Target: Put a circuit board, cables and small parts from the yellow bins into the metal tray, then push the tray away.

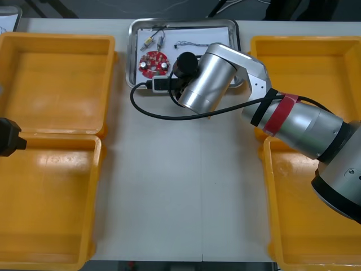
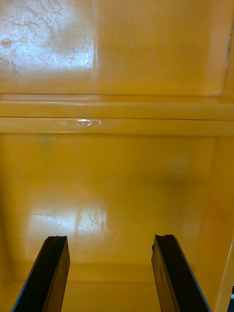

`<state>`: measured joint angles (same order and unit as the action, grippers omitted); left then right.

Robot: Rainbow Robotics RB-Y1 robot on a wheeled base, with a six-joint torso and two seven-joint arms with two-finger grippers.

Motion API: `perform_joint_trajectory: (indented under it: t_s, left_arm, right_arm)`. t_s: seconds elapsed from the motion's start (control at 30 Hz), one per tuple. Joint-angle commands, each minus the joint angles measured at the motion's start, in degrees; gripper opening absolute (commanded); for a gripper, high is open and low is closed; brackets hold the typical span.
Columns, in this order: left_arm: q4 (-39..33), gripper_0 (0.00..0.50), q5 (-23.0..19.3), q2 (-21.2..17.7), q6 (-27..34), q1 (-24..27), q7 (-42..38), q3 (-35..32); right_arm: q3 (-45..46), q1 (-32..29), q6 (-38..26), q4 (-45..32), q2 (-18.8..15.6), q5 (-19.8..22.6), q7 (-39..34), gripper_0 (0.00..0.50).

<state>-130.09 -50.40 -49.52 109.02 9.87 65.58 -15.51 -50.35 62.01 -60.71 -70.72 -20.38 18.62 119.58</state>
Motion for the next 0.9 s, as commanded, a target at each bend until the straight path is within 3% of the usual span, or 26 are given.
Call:
perform_joint_trajectory:
  t_s: [0.03, 0.1, 0.2, 0.4, 0.9]
  left_arm:
    - [-1.66, 0.500, -0.40, 0.74, 0.49, -1.17, 4.39, -1.89]
    - [-1.66, 0.500, -0.40, 0.74, 0.49, -1.17, 4.39, -1.89]
    - [-1.66, 0.500, -0.40, 0.74, 0.49, -1.17, 4.39, -1.89]
    - [-1.66, 0.500, -0.40, 0.74, 0.49, -1.17, 4.39, -1.89]
    - [-1.66, 0.500, -0.40, 0.74, 0.49, -1.17, 4.39, -1.89]
  right_arm:
    - [1.13, 1.71, 0.60, -0.38, 0.87, -0.61, 1.54, 0.336]
    - [1.04, 1.71, 0.60, -0.47, 0.87, -0.61, 1.80, 0.435]
    - [1.04, 1.71, -0.11, -0.38, 0.87, 0.18, 2.07, 0.500]
    - [1.48, 1.71, -3.10, -1.00, 0.87, 2.56, 2.77, 0.500]
    - [8.95, 1.62, -21.82, -11.63, 0.87, 4.84, 2.50, 0.500]
